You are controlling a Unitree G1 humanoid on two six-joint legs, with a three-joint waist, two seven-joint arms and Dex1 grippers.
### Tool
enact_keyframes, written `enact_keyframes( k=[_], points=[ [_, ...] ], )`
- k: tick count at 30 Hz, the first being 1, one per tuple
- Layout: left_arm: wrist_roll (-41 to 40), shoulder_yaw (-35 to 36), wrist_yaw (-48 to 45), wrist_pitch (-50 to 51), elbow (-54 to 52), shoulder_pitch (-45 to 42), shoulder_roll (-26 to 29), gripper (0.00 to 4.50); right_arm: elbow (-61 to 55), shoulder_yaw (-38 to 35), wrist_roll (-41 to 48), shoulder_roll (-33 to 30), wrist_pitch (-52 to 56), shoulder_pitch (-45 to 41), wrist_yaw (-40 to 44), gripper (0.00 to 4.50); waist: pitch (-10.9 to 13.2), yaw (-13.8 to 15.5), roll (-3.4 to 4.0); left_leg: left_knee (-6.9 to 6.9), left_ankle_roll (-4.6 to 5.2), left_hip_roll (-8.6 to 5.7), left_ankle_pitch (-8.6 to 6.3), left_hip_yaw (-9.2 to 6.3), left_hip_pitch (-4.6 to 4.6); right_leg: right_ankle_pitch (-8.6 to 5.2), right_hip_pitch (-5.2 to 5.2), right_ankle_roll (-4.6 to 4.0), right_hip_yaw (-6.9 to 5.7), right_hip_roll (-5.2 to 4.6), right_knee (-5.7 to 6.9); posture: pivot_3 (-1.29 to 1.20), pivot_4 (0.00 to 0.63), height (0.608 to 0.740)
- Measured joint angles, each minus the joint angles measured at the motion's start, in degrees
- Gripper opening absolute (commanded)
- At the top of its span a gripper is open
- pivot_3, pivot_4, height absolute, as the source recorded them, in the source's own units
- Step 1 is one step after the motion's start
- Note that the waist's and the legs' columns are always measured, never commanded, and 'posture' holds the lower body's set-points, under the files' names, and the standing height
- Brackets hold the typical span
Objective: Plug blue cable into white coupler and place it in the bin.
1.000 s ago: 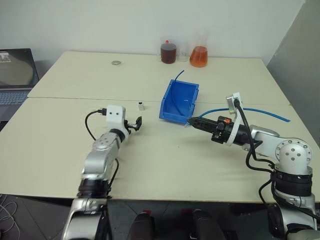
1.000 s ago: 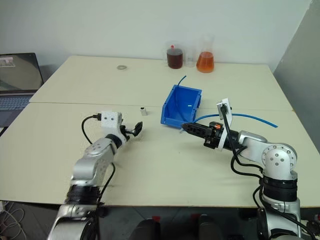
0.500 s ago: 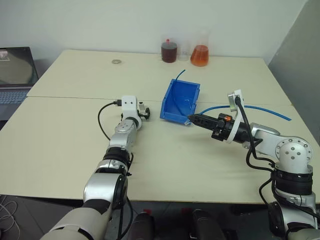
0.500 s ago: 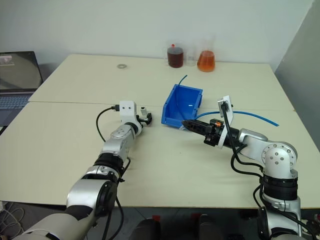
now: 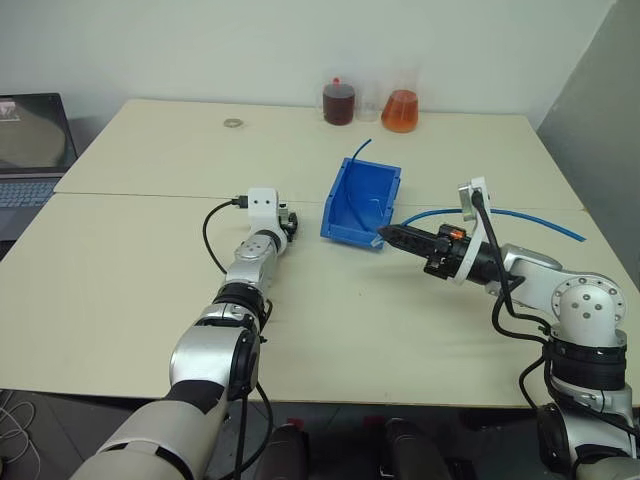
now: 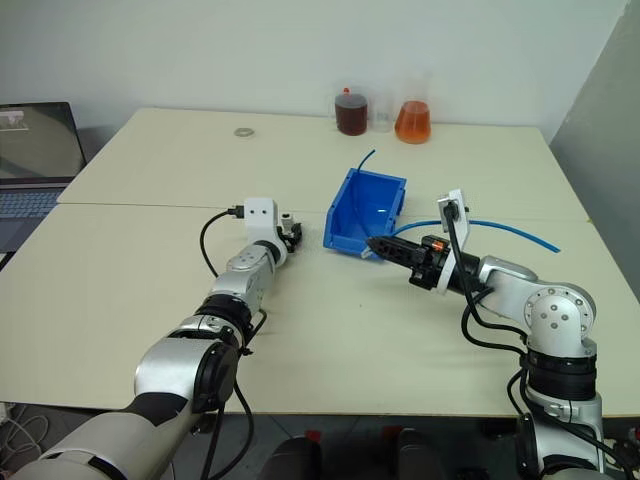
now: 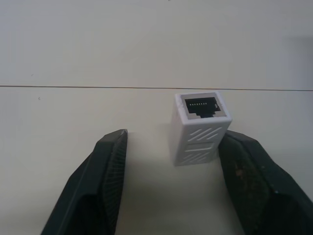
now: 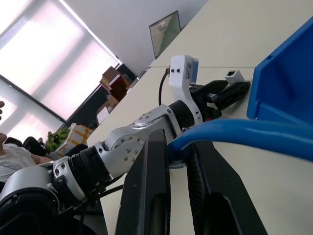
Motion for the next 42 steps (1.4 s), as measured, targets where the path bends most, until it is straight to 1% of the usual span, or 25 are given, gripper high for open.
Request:
enact_keyframes(
  k=[1,4,5,6,7,16,18,19,22,23,24,26,28,31,33,36,38,42],
  points=[
    [0.3,-0.1,-0.1,-0.4,0.5,-0.2,0.1,2.18,0.0,0.0,0.0,0.0,-0.1,0.0,0.0,0.2,0.0,0.0,0.0,0.0,0.0,0.0,0.0,0.0,0.0,0.0,0.0,0.0,0.0,0.0,0.0,0.0,0.15,0.74],
    [0.9,-0.2,-0.3,-0.7,1.4,-0.8,0.5,1.36,0.4,0.0,-0.1,0.0,-0.4,0.2,0.0,0.2,0.0,0.0,0.0,0.0,0.0,0.0,0.0,0.0,0.0,0.0,0.0,0.0,-0.01,0.0,0.0,0.0,0.15,0.74],
    [1.0,-0.2,-0.4,-0.7,1.5,-0.9,0.7,1.19,0.6,0.0,-0.1,0.0,-0.5,0.3,0.0,0.2,0.0,0.0,0.0,0.0,0.0,0.0,0.0,0.0,0.0,0.0,0.0,0.0,-0.01,0.0,0.0,0.0,0.15,0.74],
    [1.2,-0.2,-0.6,-0.7,1.6,-1.1,0.8,0.86,0.7,0.0,-0.2,0.0,-0.6,0.4,0.0,0.2,0.0,0.0,0.0,0.0,0.0,0.0,0.0,0.0,0.0,0.0,-0.01,0.0,-0.01,0.0,0.0,0.0,0.15,0.74],
    [1.4,-0.2,-0.8,-0.8,1.6,-1.2,0.9,0.77,0.9,0.0,-0.3,0.0,-0.7,0.4,0.0,0.2,0.0,0.0,0.0,0.0,0.0,0.0,0.0,0.0,0.0,0.0,-0.01,0.0,0.0,0.0,0.0,0.0,0.15,0.74],
    [1.8,-0.2,-1.1,-0.5,1.1,-0.6,1.8,0.76,0.9,0.0,-0.9,0.3,-1.7,0.4,-0.5,0.2,0.0,-0.1,0.0,0.0,0.0,0.0,0.0,0.01,0.01,0.0,-0.01,-0.01,0.0,0.0,0.02,0.0,0.15,0.74],
    [1.8,-0.4,-3.8,0.6,-2.6,2.0,3.5,0.76,0.9,0.2,-1.3,0.6,-2.1,0.4,-0.6,0.2,0.0,-0.4,0.0,-0.01,0.0,0.02,0.0,0.06,0.06,0.01,-0.01,-0.01,0.05,0.0,0.07,0.0,0.15,0.74],
    [1.7,-0.9,-6.4,1.6,-5.7,4.1,5.2,0.76,0.8,0.2,-1.5,0.6,-2.2,0.5,-0.6,0.2,0.0,-0.9,0.01,-0.05,-0.01,0.04,0.0,0.09,0.09,0.01,-0.01,-0.02,0.08,0.01,0.08,0.0,0.15,0.74],
    [-0.1,-2.0,-18.4,7.9,-22.4,15.2,12.7,0.76,0.3,-0.1,-1.6,0.5,-2.3,1.1,-1.0,0.2,0.0,-2.4,0.04,-0.15,-0.02,0.13,0.0,0.13,0.23,0.03,-0.05,-0.07,0.22,0.08,0.19,0.0,0.15,0.74],
    [-1.2,-1.9,-21.6,11.1,-28.3,18.7,14.9,0.76,0.3,-0.1,-1.7,0.6,-2.3,1.0,-1.2,0.2,0.0,-2.5,0.04,-0.15,-0.02,0.14,0.0,0.09,0.2,0.02,-0.1,-0.1,0.18,0.08,0.24,0.0,0.15,0.74],
    [-3.1,-2.2,-26.2,15.2,-37.1,24.4,18.4,0.76,-0.3,0.2,-1.6,0.9,-2.3,1.0,-1.3,0.2,0.0,-2.8,0.04,-0.17,-0.02,0.2,0.0,0.1,0.21,0.02,-0.14,-0.12,0.28,0.15,0.25,0.0,0.15,0.74],
    [-5.9,-2.1,-32.4,20.4,-47.4,31.7,23.2,0.76,-0.7,0.0,-1.6,0.8,-2.3,1.2,-1.5,0.2,0.0,-2.6,0.07,-0.16,-0.04,0.19,0.0,0.06,0.19,0.0,-0.16,-0.15,0.25,0.13,0.3,0.0,0.15,0.74],
    [-10.6,-1.7,-38.3,26.4,-57.8,38.4,26.7,0.76,-0.9,0.4,-1.6,1.2,-2.2,1.0,-1.5,0.2,0.0,-1.9,0.08,-0.09,-0.04,0.18,-0.01,0.05,0.19,0.0,-0.13,-0.14,0.24,0.11,0.29,0.0,0.15,0.74],
    [-18.1,-1.3,-45.4,32.8,-68.8,44.4,28.3,0.76,-1.0,2.1,-1.6,1.3,-2.1,0.1,-0.3,0.2,0.0,-0.4,0.1,-0.01,-0.04,0.07,-0.01,0.02,0.14,0.03,-0.08,-0.06,0.17,0.0,0.19,0.0,0.15,0.74],
    [-20.3,-2.0,-49.5,32.8,-72.9,45.7,28.8,0.76,-1.0,3.1,-1.7,1.2,-2.0,-0.8,0.8,0.2,0.0,0.2,0.1,0.06,-0.03,0.06,-0.01,0.02,0.1,0.09,-0.05,0.03,0.18,0.01,0.1,0.0,0.15,0.74],
    [-18.7,-5.5,-56.4,25.2,-74.2,45.8,30.5,0.76,-0.4,4.2,-1.9,0.3,-1.8,-2.0,2.9,0.2,0.0,0.2,0.12,0.07,-0.02,0.05,0.0,0.09,0.17,0.14,-0.01,0.03,0.23,0.04,0.07,0.0,0.15,0.74],
    [-16.2,-9.0,-60.3,18.9,-73.0,45.6,30.2,0.76,0.6,5.2,-2.5,-0.8,-1.5,-3.0,4.4,0.2,0.0,0.1,0.13,0.06,-0.02,0.05,0.0,0.1,0.18,0.21,-0.02,-0.1,0.25,0.06,0.07,0.0,0.15,0.74],
    [-12.1,-15.6,-65.3,9.8,-65.5,41.9,25.8,0.76,0.7,9.7,-5.6,-3.3,-1.3,-4.8,9.3,0.2,0.0,0.1,0.13,0.06,-0.01,0.12,0.0,0.03,0.12,0.21,-0.04,-0.13,0.21,0.18,0.07,0.0,0.15,0.74]
  ],
)
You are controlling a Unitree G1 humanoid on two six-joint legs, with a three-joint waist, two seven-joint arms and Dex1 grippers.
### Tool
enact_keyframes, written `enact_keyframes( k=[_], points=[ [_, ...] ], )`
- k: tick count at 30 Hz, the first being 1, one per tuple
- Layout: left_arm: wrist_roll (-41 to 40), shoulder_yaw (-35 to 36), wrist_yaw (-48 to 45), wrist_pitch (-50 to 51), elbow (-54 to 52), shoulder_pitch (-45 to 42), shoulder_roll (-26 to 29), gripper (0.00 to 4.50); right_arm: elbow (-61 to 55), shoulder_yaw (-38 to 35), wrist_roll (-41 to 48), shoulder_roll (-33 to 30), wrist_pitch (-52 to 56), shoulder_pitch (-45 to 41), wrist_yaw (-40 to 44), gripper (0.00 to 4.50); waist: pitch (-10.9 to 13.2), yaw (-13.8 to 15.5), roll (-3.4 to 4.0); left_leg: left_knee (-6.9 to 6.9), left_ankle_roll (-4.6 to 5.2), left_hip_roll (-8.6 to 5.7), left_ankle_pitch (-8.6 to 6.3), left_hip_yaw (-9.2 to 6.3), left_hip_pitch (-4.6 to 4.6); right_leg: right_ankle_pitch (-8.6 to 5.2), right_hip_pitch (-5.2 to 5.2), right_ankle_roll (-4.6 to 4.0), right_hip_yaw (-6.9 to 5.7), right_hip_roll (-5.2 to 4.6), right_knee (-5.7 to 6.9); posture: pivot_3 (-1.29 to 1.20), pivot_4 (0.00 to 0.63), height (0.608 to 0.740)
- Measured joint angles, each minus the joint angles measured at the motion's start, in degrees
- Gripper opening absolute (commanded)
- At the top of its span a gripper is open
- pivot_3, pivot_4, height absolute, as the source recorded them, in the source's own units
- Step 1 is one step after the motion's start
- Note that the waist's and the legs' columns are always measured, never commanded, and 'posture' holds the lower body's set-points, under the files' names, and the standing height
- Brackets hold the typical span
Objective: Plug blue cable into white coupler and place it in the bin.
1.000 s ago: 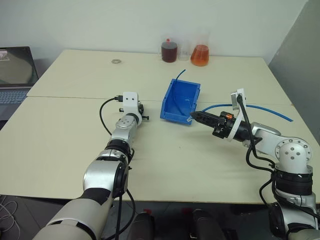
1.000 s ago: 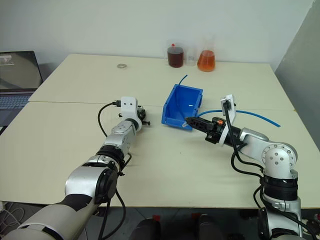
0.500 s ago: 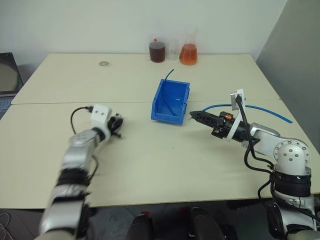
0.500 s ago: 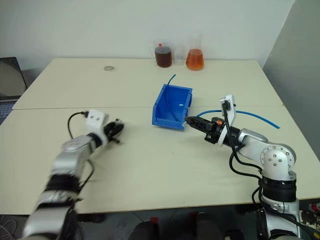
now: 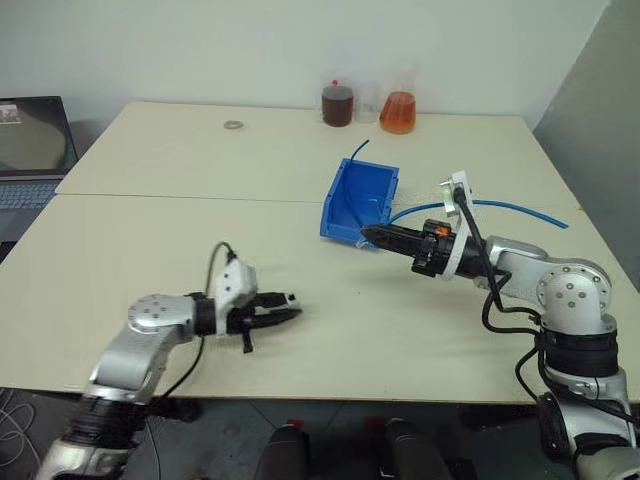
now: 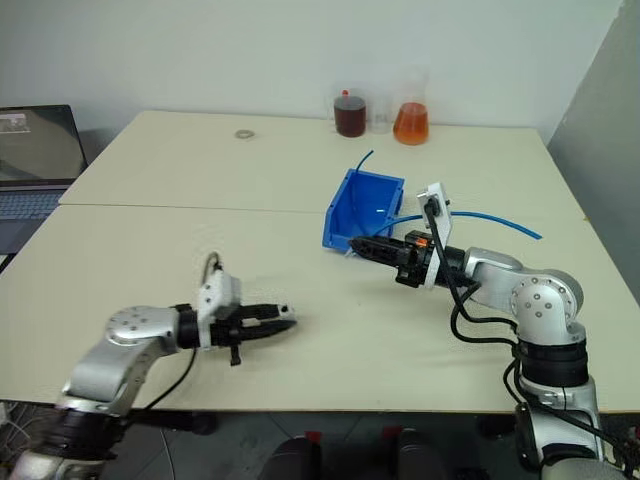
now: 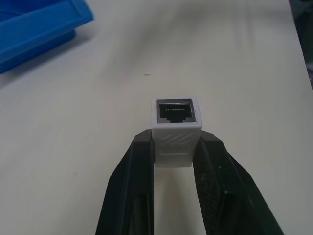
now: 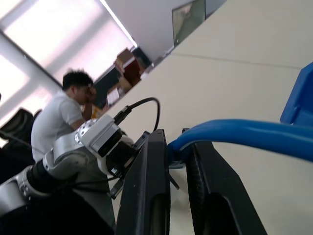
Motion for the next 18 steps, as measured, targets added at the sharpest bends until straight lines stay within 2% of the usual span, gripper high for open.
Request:
enact_keyframes(
  k=[6,12,18],
  points=[
    [4.9,-5.5,-5.7,-11.4,13.5,-8.1,-5.5,0.76,-1.1,7.7,-7.8,-1.8,-3.8,0.4,7.6,0.2,0.0,-0.1,0.0,0.02,0.01,0.01,0.0,-0.01,-0.02,0.0,-0.01,0.0,0.01,0.03,-0.02,0.0,0.15,0.74],
    [5.8,-6.6,-11.0,-18.7,22.4,-11.8,-6.9,0.76,-0.6,19.3,-25.7,-5.5,-19.2,1.9,16.5,0.2,0.0,-0.3,0.0,0.03,0.01,0.01,0.0,0.01,-0.03,-0.08,-0.05,0.13,0.03,0.04,-0.01,0.0,0.15,0.74],
    [5.8,-6.5,-13.1,-21.5,26.9,-13.9,-8.2,0.76,1.2,21.3,-33.0,-2.9,-27.9,2.5,19.8,0.2,0.0,-0.2,0.0,0.08,0.02,0.01,0.0,-0.02,-0.03,-0.04,-0.03,0.07,0.01,0.04,0.01,0.0,0.15,0.74]
  ],
)
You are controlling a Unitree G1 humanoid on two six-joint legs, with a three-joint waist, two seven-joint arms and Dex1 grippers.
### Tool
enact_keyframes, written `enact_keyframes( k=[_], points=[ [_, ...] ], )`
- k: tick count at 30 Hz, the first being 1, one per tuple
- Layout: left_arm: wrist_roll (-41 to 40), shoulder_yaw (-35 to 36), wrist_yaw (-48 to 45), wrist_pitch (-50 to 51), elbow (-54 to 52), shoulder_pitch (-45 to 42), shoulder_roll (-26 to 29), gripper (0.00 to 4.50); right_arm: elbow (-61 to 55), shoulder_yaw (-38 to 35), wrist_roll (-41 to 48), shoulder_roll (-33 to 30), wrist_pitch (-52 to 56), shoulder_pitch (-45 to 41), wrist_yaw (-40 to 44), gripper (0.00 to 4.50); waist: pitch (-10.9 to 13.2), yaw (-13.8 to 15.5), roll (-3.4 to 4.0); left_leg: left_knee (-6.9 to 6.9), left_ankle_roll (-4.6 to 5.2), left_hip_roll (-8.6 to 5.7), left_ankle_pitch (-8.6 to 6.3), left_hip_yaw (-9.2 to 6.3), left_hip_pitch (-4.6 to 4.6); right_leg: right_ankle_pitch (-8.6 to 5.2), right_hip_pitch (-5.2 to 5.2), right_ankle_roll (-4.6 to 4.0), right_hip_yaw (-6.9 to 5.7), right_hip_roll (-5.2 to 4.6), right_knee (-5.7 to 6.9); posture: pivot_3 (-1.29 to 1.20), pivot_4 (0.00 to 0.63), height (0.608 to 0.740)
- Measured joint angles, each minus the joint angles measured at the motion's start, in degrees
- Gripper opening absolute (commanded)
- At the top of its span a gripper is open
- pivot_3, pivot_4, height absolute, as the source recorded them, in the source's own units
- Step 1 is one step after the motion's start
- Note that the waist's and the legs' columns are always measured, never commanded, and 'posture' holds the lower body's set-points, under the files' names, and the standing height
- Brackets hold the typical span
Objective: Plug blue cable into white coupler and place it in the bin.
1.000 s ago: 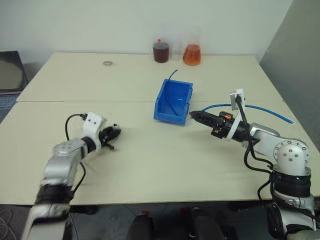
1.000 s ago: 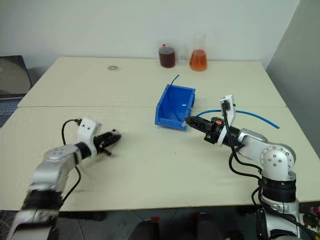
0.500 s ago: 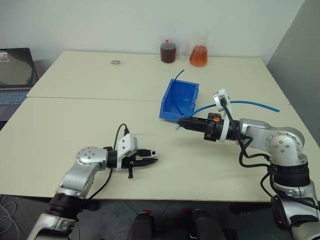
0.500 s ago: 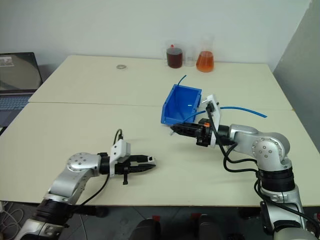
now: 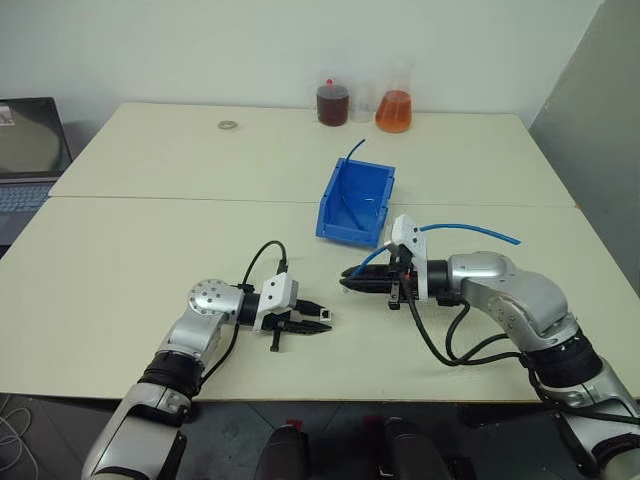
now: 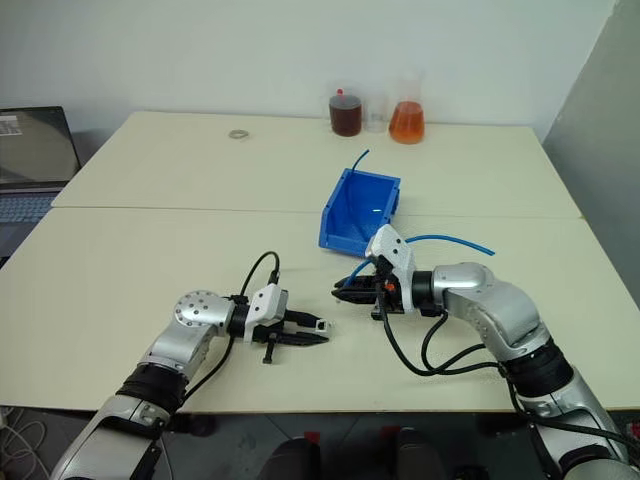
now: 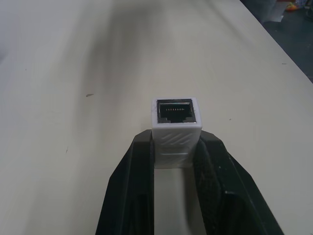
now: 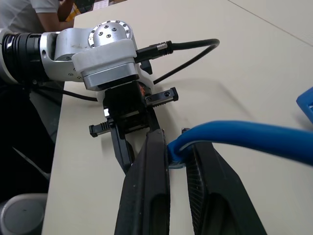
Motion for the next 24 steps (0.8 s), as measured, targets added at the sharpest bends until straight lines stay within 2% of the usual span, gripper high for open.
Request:
enact_keyframes(
  k=[9,14,24],
  points=[
    [1.2,0.3,0.4,-1.6,2.0,-0.9,-1.0,0.76,2.1,4.1,-7.9,2.1,-7.8,2.2,3.7,0.2,0.0,0.1,0.0,0.01,0.0,0.0,0.0,-0.01,0.07,0.03,0.07,-0.06,-0.01,0.0,0.02,0.0,0.15,0.74],
    [1.6,0.5,0.9,-1.5,2.1,-1.1,-1.4,0.76,7.8,5.1,-11.9,3.4,-11.8,3.0,5.5,0.2,0.0,0.1,0.0,0.04,0.0,0.0,0.0,-0.01,0.1,0.03,0.1,-0.05,-0.01,0.0,0.06,0.0,0.15,0.74],
    [1.9,0.6,1.0,-1.2,2.0,-1.3,-1.6,0.76,12.4,5.0,-15.2,6.1,-13.6,2.5,7.5,0.2,0.0,0.1,0.0,0.04,0.0,0.0,0.0,-0.01,0.13,0.04,0.1,-0.06,-0.01,0.0,0.09,0.0,0.15,0.74]
  ],
)
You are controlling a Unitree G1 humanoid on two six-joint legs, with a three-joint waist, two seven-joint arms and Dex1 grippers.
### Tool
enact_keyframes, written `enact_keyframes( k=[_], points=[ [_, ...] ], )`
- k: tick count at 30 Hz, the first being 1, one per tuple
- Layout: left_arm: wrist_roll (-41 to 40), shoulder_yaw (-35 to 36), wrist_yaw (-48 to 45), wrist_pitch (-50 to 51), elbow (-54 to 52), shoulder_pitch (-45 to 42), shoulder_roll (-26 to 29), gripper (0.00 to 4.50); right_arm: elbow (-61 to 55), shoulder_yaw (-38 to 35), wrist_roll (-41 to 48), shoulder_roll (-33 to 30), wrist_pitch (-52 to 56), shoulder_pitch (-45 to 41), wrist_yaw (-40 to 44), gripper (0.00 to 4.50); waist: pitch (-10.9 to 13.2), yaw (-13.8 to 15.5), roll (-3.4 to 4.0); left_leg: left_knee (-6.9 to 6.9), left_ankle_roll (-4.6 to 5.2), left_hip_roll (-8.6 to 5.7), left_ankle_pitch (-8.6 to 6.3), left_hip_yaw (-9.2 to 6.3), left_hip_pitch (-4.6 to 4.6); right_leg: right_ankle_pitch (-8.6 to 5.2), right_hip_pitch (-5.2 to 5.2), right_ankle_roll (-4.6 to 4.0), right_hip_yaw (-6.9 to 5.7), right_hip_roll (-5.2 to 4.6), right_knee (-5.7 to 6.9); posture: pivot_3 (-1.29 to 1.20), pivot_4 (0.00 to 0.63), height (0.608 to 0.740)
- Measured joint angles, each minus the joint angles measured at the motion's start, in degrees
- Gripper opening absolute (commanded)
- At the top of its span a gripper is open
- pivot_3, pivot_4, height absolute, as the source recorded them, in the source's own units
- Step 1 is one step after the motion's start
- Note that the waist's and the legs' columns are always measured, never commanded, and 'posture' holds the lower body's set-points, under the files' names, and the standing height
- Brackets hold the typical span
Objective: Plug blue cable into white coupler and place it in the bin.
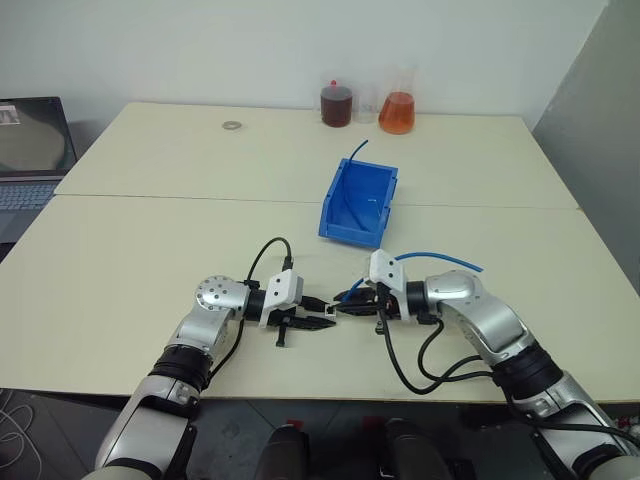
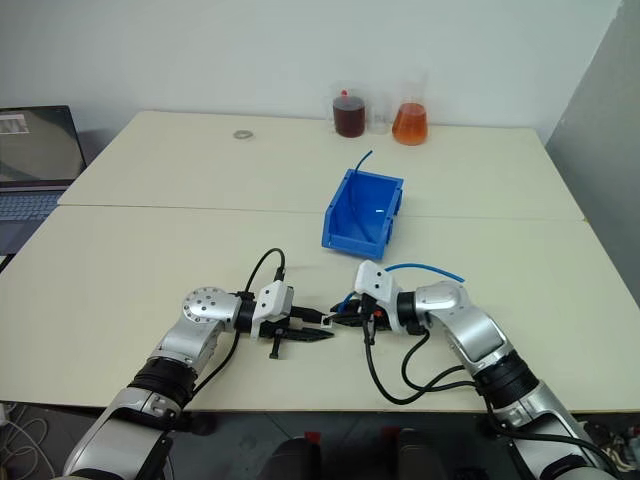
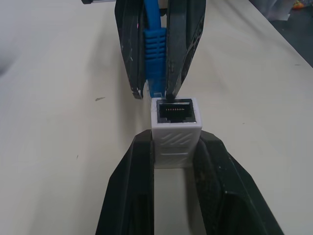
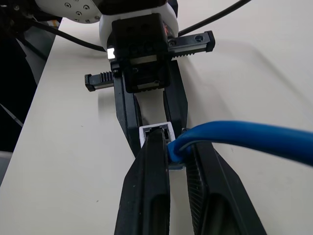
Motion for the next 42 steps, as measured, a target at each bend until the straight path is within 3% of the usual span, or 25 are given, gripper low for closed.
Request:
enact_keyframes(
  k=[22,42],
  points=[
    [0.0,0.0,0.1,2.1,-1.2,0.1,0.4,0.76,-3.3,-2.1,1.5,2.0,5.6,-4.1,2.6,0.2,0.0,0.0,0.0,0.0,0.0,0.0,0.0,-0.01,0.0,0.0,-0.01,-0.01,0.0,0.0,0.02,0.0,0.15,0.74],
    [0.0,0.0,1.2,3.5,-2.9,1.0,0.6,0.76,-0.8,-0.6,0.1,2.4,2.6,-2.3,3.8,0.2,0.0,0.0,0.01,0.0,0.0,0.0,0.0,0.0,0.06,0.0,0.02,-0.01,0.01,0.01,0.05,0.0,0.15,0.74]
  ],
)
